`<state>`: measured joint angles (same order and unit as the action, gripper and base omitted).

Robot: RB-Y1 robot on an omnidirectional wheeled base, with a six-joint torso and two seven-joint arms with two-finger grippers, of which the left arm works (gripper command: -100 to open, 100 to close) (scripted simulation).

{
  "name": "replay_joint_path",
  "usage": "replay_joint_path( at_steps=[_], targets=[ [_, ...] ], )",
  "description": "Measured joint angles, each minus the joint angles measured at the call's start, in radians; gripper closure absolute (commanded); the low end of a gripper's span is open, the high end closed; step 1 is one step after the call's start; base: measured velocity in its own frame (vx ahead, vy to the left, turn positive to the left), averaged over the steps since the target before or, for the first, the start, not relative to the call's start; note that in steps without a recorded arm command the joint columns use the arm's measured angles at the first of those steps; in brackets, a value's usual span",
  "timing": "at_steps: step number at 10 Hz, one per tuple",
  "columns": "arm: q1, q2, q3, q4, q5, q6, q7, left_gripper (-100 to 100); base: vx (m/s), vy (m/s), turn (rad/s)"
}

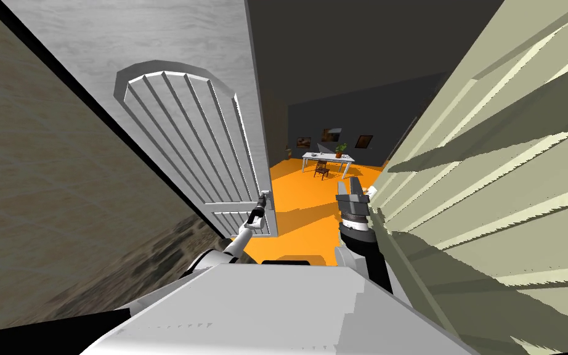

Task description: Push the door open

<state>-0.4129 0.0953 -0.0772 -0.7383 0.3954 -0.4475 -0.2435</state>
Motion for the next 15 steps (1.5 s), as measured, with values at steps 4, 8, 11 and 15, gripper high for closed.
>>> replay_joint_path(
  at_steps=[4,8,11,15],
  targets=[
    [-0.004,0.009,0.054,-0.002,0.011,0.007,-0.011,100,0.156,-0.114,0.061],
    [-0.017,0.023,0.095,0.034,0.019,-0.013,-0.01,100,0.153,-0.127,0.079],
    [-0.014,0.032,0.127,0.035,0.025,-0.011,-0.015,100,0.159,-0.107,0.055],
    [0.002,0.038,0.153,0.016,0.032,-0.003,-0.026,100,0.143,-0.061,0.049]
  ],
)
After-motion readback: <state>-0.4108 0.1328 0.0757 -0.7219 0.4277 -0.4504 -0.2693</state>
